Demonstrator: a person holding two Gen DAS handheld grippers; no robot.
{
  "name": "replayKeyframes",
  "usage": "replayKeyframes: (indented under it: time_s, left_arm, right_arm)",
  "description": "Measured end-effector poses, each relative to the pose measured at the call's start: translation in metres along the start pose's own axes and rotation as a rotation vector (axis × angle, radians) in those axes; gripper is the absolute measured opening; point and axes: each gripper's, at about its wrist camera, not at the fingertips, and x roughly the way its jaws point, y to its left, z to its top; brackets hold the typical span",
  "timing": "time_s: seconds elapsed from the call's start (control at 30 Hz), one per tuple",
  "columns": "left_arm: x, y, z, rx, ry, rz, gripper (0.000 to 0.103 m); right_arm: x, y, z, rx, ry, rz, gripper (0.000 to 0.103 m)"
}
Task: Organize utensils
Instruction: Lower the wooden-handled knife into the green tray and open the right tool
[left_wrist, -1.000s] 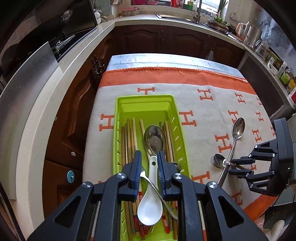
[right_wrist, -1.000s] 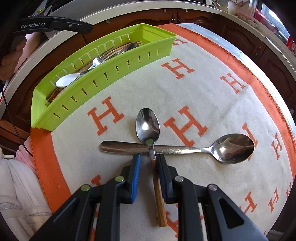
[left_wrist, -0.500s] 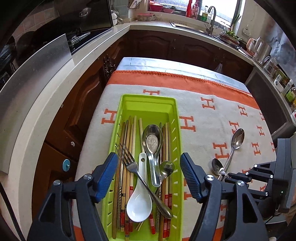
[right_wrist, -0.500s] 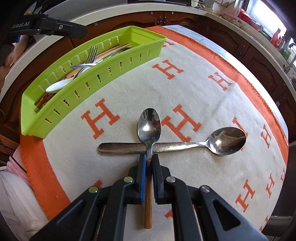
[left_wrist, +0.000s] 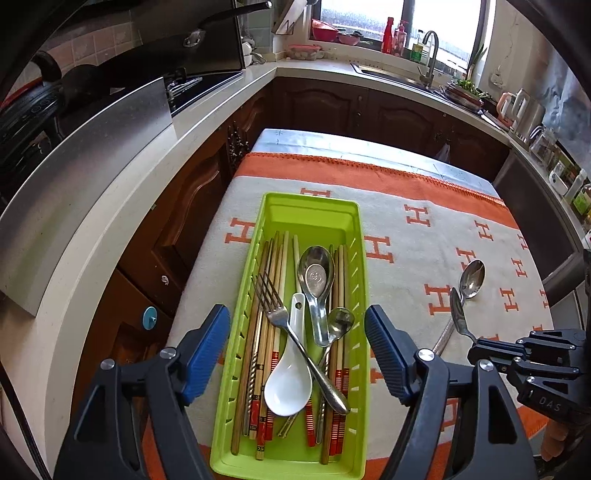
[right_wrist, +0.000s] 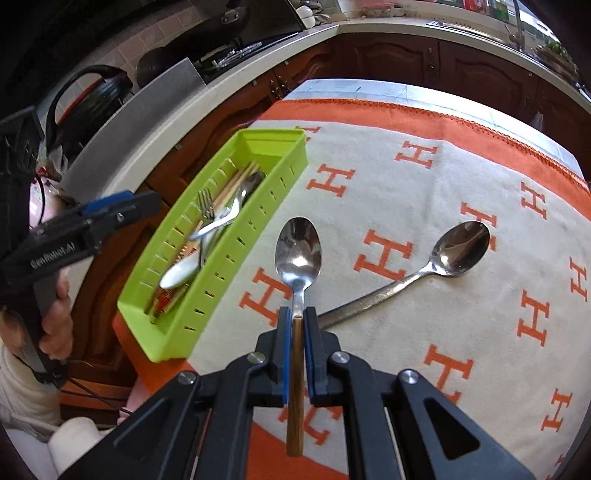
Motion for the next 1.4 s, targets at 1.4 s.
replayKeyframes:
  time_s: [1.4]
  left_arm:
    - [0.015, 0.089, -0.019, -0.184, 0.025, 0.041, 0.084]
  right_arm:
    - [0.079, 0.092, 0.068, 0.162, 0.044, 0.044, 0.009]
